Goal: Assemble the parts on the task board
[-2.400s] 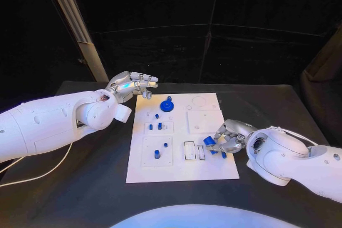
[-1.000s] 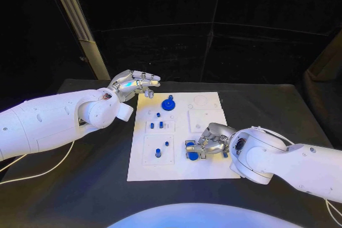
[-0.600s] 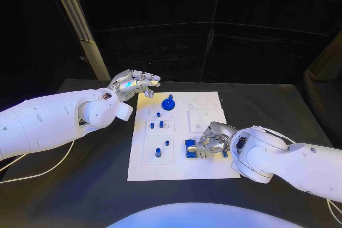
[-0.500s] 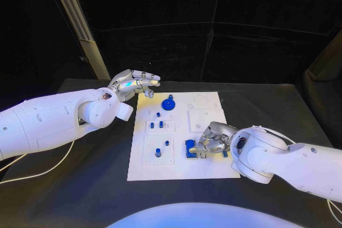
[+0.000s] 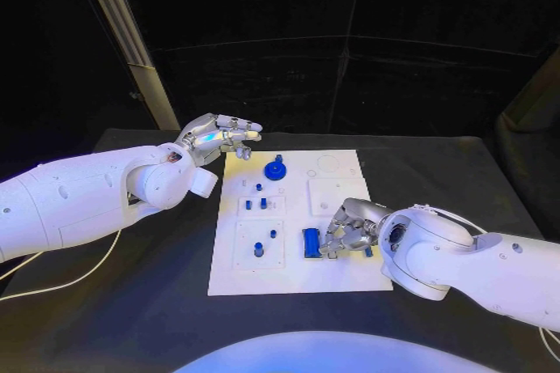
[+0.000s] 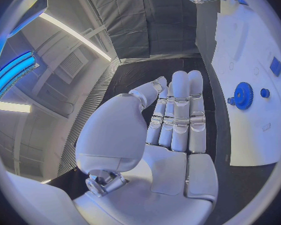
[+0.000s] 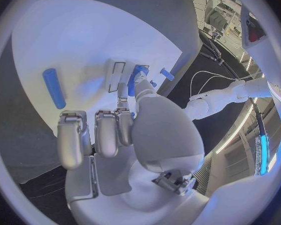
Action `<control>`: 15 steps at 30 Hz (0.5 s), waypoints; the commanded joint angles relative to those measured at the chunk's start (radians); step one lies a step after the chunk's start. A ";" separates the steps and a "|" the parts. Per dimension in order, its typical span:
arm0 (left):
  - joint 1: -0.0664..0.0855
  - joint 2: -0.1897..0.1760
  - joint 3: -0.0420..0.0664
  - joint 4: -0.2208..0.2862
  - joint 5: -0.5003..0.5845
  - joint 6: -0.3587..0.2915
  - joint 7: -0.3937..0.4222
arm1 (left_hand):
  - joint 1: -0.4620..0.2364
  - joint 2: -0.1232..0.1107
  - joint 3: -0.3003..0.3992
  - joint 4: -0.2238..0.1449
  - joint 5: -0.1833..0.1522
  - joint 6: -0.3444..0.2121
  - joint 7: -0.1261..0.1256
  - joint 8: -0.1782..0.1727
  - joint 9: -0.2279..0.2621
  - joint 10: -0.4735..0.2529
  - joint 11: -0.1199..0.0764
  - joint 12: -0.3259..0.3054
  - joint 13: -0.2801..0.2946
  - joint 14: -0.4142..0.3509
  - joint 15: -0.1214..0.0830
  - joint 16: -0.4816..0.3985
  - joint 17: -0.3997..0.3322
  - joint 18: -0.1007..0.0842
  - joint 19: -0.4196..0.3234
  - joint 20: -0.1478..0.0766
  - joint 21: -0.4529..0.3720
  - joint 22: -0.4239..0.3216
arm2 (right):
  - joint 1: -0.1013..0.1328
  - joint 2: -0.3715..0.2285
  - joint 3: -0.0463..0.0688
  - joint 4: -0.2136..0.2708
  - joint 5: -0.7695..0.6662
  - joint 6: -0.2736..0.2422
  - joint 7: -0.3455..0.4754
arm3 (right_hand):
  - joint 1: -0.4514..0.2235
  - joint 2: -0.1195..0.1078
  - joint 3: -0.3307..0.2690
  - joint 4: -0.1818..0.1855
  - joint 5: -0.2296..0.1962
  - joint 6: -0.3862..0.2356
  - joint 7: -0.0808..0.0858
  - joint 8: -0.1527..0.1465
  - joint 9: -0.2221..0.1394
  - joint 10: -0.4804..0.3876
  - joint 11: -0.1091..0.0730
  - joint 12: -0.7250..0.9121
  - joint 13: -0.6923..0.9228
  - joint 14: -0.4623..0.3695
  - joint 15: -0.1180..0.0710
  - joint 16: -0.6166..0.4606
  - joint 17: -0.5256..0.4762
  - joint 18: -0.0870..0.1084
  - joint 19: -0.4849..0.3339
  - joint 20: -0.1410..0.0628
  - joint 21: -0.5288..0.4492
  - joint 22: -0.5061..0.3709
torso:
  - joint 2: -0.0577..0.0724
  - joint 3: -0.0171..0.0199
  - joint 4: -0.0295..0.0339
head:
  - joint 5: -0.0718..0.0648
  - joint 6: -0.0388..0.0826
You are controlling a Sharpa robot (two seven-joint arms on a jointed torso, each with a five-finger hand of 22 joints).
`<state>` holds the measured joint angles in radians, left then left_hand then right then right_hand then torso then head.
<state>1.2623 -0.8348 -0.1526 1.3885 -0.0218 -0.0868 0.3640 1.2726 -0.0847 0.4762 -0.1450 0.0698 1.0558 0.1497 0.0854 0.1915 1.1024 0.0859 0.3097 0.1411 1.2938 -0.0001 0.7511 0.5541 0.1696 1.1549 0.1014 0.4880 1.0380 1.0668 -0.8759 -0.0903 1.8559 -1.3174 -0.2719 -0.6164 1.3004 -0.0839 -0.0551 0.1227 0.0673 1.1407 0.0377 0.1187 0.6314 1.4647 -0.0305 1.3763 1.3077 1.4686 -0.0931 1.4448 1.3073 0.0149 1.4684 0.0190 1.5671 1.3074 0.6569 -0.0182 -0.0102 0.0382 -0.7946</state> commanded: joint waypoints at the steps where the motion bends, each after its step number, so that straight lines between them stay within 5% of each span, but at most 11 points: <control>1: 0.001 0.000 0.001 0.000 0.004 0.011 0.002 | -0.003 0.009 -0.004 0.000 -0.004 -0.002 0.004 -0.005 -0.001 -0.007 -0.003 0.006 0.002 -0.009 0.001 -0.006 -0.001 0.012 -0.005 0.004 -0.006 -0.001 | 0.001 -0.005 0.000 0.006 -0.032 -0.009 0.009 | -0.017 0.002 -0.013 -0.001 0.003 0.007 0.000 -0.003 0.003 0.013 -0.004 -0.004 0.077 0.055 -0.006 -0.004 0.036 -0.014 0.100 -0.006 0.001 0.260 | -0.001 0.0001 -0.0022 | -0.001 0.002; 12: 0.001 0.002 0.000 -0.001 0.004 0.012 0.002 | -0.003 0.009 -0.004 0.000 -0.004 -0.002 0.004 -0.005 -0.001 -0.007 -0.003 0.006 0.002 -0.009 0.001 -0.006 -0.001 0.012 -0.005 0.004 -0.006 -0.001 | 0.001 -0.072 0.000 0.033 0.034 -0.054 0.084 | -0.065 0.023 -0.050 -0.001 0.011 -0.013 0.006 -0.025 0.012 0.013 0.000 -0.009 0.076 0.054 -0.004 -0.009 0.029 -0.013 0.098 -0.004 -0.003 0.256 | -0.001 -0.0001 0.0011 | -0.008 0.010; 15: 0.001 0.002 0.000 -0.001 0.004 0.012 0.003 | -0.003 0.009 -0.004 0.000 -0.004 -0.002 0.004 -0.005 -0.001 -0.007 -0.003 0.006 0.002 -0.009 0.001 -0.006 -0.001 0.012 -0.005 0.004 -0.006 -0.001 | 0.002 -0.119 0.000 0.046 0.060 -0.068 0.117 | -0.047 0.042 -0.049 -0.021 0.047 -0.043 0.016 -0.049 0.005 0.011 0.008 -0.014 0.073 0.054 0.002 -0.012 0.027 -0.012 0.096 0.000 -0.005 0.254 | -0.001 -0.0011 -0.0002 | -0.011 0.011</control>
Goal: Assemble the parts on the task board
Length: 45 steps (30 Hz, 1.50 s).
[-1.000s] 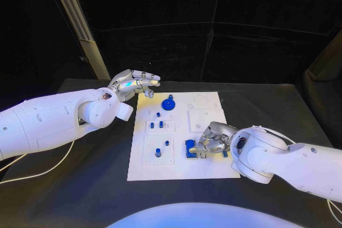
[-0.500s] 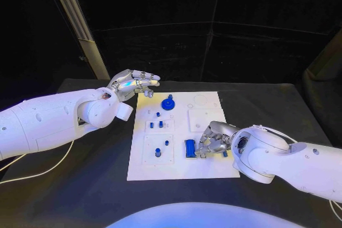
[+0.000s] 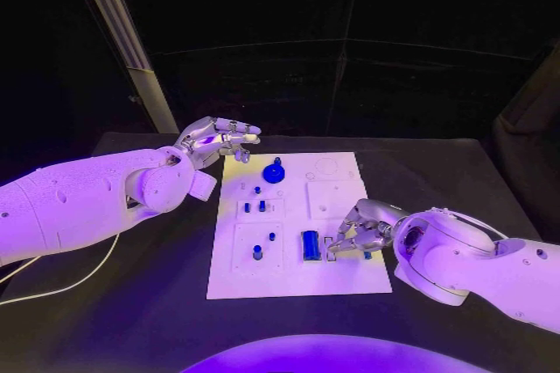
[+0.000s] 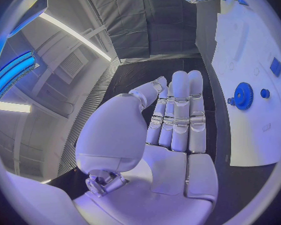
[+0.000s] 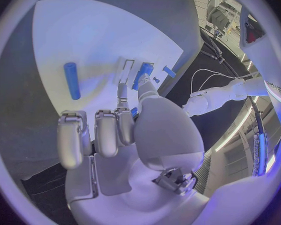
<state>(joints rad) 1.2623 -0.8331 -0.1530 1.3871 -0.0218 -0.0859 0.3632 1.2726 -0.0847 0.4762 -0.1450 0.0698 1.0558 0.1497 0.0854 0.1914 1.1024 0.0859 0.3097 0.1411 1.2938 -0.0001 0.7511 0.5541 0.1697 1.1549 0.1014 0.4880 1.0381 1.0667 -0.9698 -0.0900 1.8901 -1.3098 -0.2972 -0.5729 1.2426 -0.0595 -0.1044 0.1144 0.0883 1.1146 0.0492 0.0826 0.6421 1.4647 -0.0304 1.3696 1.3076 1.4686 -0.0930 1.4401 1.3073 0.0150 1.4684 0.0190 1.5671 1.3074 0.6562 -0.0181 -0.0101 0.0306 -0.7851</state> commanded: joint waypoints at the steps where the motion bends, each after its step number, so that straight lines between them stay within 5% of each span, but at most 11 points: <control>1: 0.001 0.000 0.001 0.001 0.004 0.011 0.003 | -0.003 0.009 -0.004 0.000 -0.004 -0.002 0.004 -0.005 -0.001 -0.007 -0.003 0.006 0.002 -0.009 0.001 -0.006 -0.001 0.012 -0.005 0.004 -0.006 -0.002 | 0.002 -0.039 0.000 0.015 0.055 -0.046 0.080 | 0.016 0.023 0.000 -0.019 0.040 -0.023 0.007 -0.018 -0.011 0.011 0.010 -0.008 0.073 0.054 0.004 -0.007 0.028 -0.012 0.096 0.002 -0.005 0.254 | 0.000 -0.0015 -0.0004 | -0.005 0.003; 13: 0.001 0.000 0.000 0.004 0.004 0.016 0.005 | -0.003 0.009 -0.005 -0.002 -0.003 -0.002 0.004 -0.006 -0.001 -0.008 -0.002 0.007 0.002 -0.009 0.001 -0.007 -0.002 0.012 -0.005 0.004 -0.008 -0.003 | 0.003 -0.155 0.000 0.019 -0.027 -0.008 0.058 | 0.003 0.047 -0.021 -0.034 0.067 -0.016 0.011 -0.019 -0.051 0.012 0.014 -0.013 0.072 0.056 0.009 -0.002 0.037 -0.014 0.101 0.009 0.001 0.260 | 0.001 0.0003 -0.0014 | -0.020 0.006; 34: 0.001 -0.005 0.000 0.006 0.004 0.020 0.003 | -0.004 0.009 -0.006 -0.002 -0.003 -0.002 0.004 -0.006 -0.001 -0.009 -0.002 0.007 0.001 -0.010 0.001 -0.007 -0.002 0.012 -0.005 0.004 -0.008 -0.004 | 0.000 -0.088 -0.001 -0.050 -0.105 0.134 -0.010 | -0.025 0.051 -0.043 -0.024 0.067 -0.008 0.009 -0.018 -0.065 0.014 0.013 -0.011 0.075 0.057 0.009 0.001 0.042 -0.015 0.102 0.009 0.003 0.263 | 0.002 0.0004 0.0001 | -0.021 0.000; 45: 0.001 -0.005 -0.001 0.005 0.004 0.020 0.002 | -0.004 0.009 -0.006 -0.002 -0.003 -0.002 0.004 -0.006 -0.001 -0.009 -0.002 0.007 0.001 -0.010 0.001 -0.007 -0.002 0.012 -0.005 0.004 -0.008 -0.004 | -0.001 -0.055 -0.001 -0.065 -0.165 0.171 -0.022 | 0.030 0.070 -0.035 -0.069 0.099 0.001 0.004 -0.020 -0.084 0.014 0.008 -0.012 0.076 0.058 0.005 0.002 0.046 -0.015 0.102 0.006 0.004 0.263 | 0.001 0.0003 -0.0001 | -0.019 -0.003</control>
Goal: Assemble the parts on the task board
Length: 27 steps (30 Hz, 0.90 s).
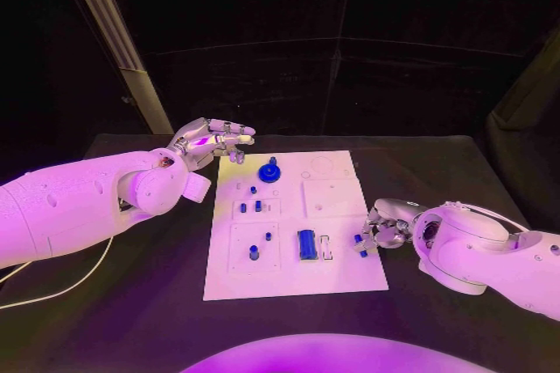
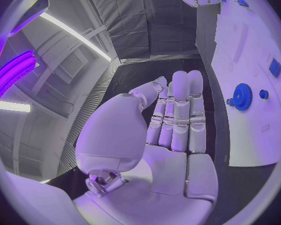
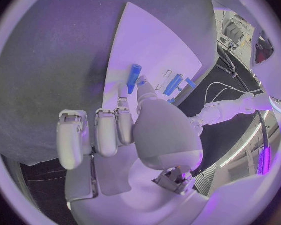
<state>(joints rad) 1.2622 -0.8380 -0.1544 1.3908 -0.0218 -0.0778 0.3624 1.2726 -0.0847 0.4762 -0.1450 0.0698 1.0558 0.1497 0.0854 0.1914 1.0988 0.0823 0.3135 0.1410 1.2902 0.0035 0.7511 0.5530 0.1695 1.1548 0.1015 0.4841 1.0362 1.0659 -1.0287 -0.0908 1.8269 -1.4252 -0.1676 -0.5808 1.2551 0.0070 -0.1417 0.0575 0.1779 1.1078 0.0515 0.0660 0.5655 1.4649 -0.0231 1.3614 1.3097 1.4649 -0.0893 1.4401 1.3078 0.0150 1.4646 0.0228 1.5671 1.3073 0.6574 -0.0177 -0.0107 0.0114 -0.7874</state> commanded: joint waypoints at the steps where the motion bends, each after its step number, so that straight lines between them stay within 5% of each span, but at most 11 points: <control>1: 0.001 0.000 0.001 0.001 0.004 0.012 0.003 | -0.004 0.009 -0.006 -0.002 -0.003 -0.002 0.004 -0.006 -0.001 -0.005 0.002 0.003 0.002 -0.006 -0.002 -0.007 -0.001 0.012 -0.005 0.004 -0.004 -0.002 | 0.000 0.007 -0.001 -0.003 -0.057 0.046 -0.016 | 0.024 0.006 0.003 -0.018 0.015 0.008 0.002 -0.003 -0.011 0.014 0.001 -0.004 0.074 0.062 0.001 0.003 0.046 -0.015 0.106 0.002 0.004 0.263 | 0.000 -0.0002 0.0005 | 0.000 -0.001; 7: 0.001 0.000 0.001 0.001 0.004 0.013 0.002 | -0.004 0.009 -0.006 -0.002 -0.003 -0.002 0.004 -0.006 -0.001 -0.005 0.002 0.003 0.002 -0.006 -0.002 -0.007 -0.001 0.012 -0.005 0.004 -0.004 -0.002 | -0.003 0.022 -0.001 -0.006 -0.103 0.065 -0.026 | 0.055 0.021 0.008 -0.052 0.058 0.013 0.000 -0.003 -0.029 0.014 -0.002 -0.006 0.075 0.062 -0.001 0.005 0.051 -0.015 0.106 0.000 0.004 0.263 | 0.000 -0.0005 0.0006 | 0.000 -0.002; 12: 0.001 -0.001 0.000 0.001 0.004 0.014 0.001 | -0.005 0.010 -0.006 -0.002 -0.004 -0.003 0.005 -0.007 -0.001 -0.006 0.002 0.004 0.001 -0.006 -0.002 -0.007 -0.002 0.012 -0.004 0.005 -0.006 -0.003 | -0.006 0.029 -0.001 -0.004 -0.143 0.059 -0.038 | 0.106 0.058 0.035 -0.102 0.110 0.023 -0.004 -0.004 -0.048 0.012 -0.006 -0.008 0.076 0.063 -0.005 0.007 0.055 -0.015 0.106 -0.004 0.004 0.263 | -0.001 -0.0006 -0.0001 | 0.001 -0.003; 18: 0.001 -0.002 0.000 0.001 0.004 0.014 0.000 | -0.005 0.010 -0.006 -0.002 -0.004 -0.003 0.005 -0.007 -0.001 -0.006 0.002 0.004 0.001 -0.006 -0.002 -0.007 -0.002 0.012 -0.004 0.005 -0.006 -0.003 | -0.006 0.028 -0.001 0.003 -0.150 0.032 -0.044 | 0.092 0.077 0.039 -0.122 0.160 0.026 -0.003 -0.004 -0.067 0.012 -0.005 -0.009 0.077 0.063 -0.004 0.008 0.057 -0.015 0.106 -0.004 0.004 0.263 | 0.000 -0.0003 -0.0004 | -0.001 -0.003; 27: 0.001 -0.001 0.000 0.000 0.004 0.014 0.000 | -0.005 0.010 -0.006 -0.002 -0.004 -0.003 0.005 -0.007 -0.001 -0.006 0.002 0.004 0.001 -0.006 -0.002 -0.007 -0.002 0.012 -0.004 0.005 -0.006 -0.003 | -0.007 0.008 0.000 0.028 -0.052 -0.069 -0.025 | 0.028 0.090 0.037 -0.120 0.321 0.009 0.001 -0.005 -0.100 0.011 -0.002 -0.015 0.075 0.063 -0.003 0.006 0.055 -0.015 0.106 -0.003 0.004 0.263 | -0.001 -0.0003 0.0004 | -0.002 -0.004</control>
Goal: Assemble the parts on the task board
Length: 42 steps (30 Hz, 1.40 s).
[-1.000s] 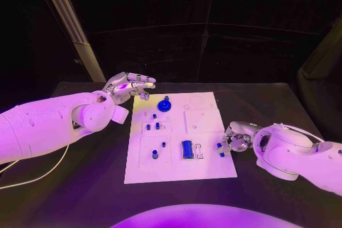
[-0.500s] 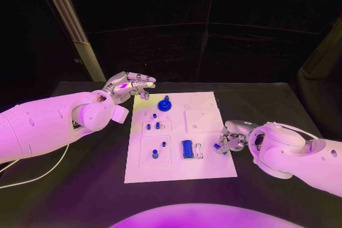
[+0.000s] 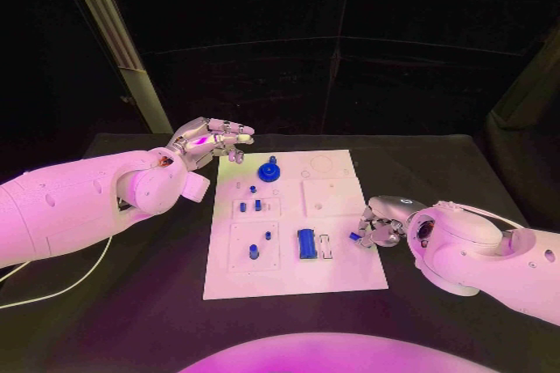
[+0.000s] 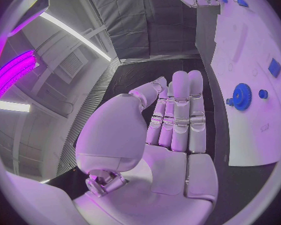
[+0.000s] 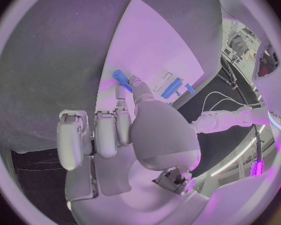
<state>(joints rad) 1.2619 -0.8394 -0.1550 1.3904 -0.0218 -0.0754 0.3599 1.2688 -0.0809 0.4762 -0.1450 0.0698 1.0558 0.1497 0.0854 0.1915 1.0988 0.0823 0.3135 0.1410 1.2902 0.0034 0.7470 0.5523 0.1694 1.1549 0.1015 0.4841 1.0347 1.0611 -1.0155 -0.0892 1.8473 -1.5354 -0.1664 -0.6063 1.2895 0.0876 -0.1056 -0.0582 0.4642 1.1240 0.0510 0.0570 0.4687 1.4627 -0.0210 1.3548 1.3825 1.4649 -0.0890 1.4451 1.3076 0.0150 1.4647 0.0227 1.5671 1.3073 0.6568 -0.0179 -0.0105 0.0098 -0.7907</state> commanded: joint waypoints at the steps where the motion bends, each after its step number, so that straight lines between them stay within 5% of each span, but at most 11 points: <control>1: 0.001 0.000 0.001 0.000 0.004 0.012 0.002 | -0.001 0.006 -0.006 -0.002 -0.004 -0.003 0.005 -0.007 -0.001 -0.006 0.002 0.004 0.001 -0.006 -0.002 -0.003 -0.001 0.012 -0.004 0.005 -0.006 -0.001 | -0.002 -0.008 -0.002 0.012 0.071 -0.088 0.007 | -0.010 0.010 0.003 -0.006 0.047 -0.009 0.002 0.004 -0.007 0.013 -0.004 -0.009 0.002 0.063 -0.003 0.001 0.056 -0.015 0.106 -0.002 0.004 0.263 | -0.001 -0.0001 0.0002 | -0.001 -0.001; 11: 0.000 0.003 0.000 -0.001 0.004 0.013 0.002 | -0.001 0.006 -0.006 -0.002 -0.004 -0.003 0.005 -0.007 -0.001 -0.006 0.002 0.004 0.001 -0.006 -0.002 -0.003 -0.001 0.012 -0.004 0.005 -0.006 -0.001 | -0.001 -0.024 -0.002 0.050 0.210 -0.190 0.051 | -0.051 0.007 0.006 0.002 0.092 -0.007 0.003 0.006 -0.028 0.016 -0.003 -0.006 0.005 0.065 -0.001 0.006 0.064 -0.015 0.106 0.000 0.004 0.263 | 0.000 -0.0003 0.0006 | -0.001 -0.002; 29: 0.000 0.003 -0.001 0.001 0.004 0.015 0.001 | -0.001 0.007 -0.007 -0.003 -0.003 -0.003 0.005 -0.007 -0.001 -0.007 0.002 0.004 0.001 -0.006 -0.002 -0.003 -0.001 0.012 -0.004 0.005 -0.006 -0.002 | -0.001 0.035 -0.002 0.033 0.424 -0.110 0.040 | -0.083 0.004 0.009 0.016 0.101 0.002 0.001 0.007 -0.042 0.017 -0.004 -0.006 0.006 0.066 -0.002 0.008 0.067 -0.015 0.106 -0.001 0.004 0.263 | 0.001 -0.0016 0.0016 | 0.003 -0.009; 42: 0.000 0.003 -0.001 0.002 0.004 0.016 -0.001 | -0.001 0.007 -0.007 -0.003 -0.003 -0.003 0.005 -0.007 -0.001 -0.007 0.002 0.004 0.001 -0.006 -0.002 -0.003 -0.001 0.012 -0.004 0.005 -0.006 -0.002 | -0.001 0.063 -0.002 0.020 0.423 -0.112 0.016 | -0.102 0.000 0.008 0.027 0.100 0.013 -0.002 0.009 -0.047 0.018 -0.006 -0.007 0.006 0.066 -0.003 0.009 0.069 -0.015 0.106 -0.001 0.004 0.263 | 0.000 -0.0003 0.0006 | 0.008 -0.010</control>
<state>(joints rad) 1.2608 -0.8373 -0.1570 1.3907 -0.0218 -0.0716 0.3567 1.2689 -0.0809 0.4734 -0.1478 0.0698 1.0558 0.1497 0.0813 0.1915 1.0988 0.0823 0.3135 0.1411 1.2902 0.0034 0.7471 0.5525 0.1694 1.1549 0.1014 0.4842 1.0341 1.0587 -0.9539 -0.0911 1.8661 -1.1215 -0.2877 -0.5794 1.1970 0.0895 -0.0988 -0.0366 0.5609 1.1311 0.0505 0.0625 0.4211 1.4631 -0.0215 1.3476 1.3084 1.4650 -0.0892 1.4487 1.3074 0.0149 1.4647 0.0227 1.5671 1.3073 0.6576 -0.0184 -0.0094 0.0168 -0.8008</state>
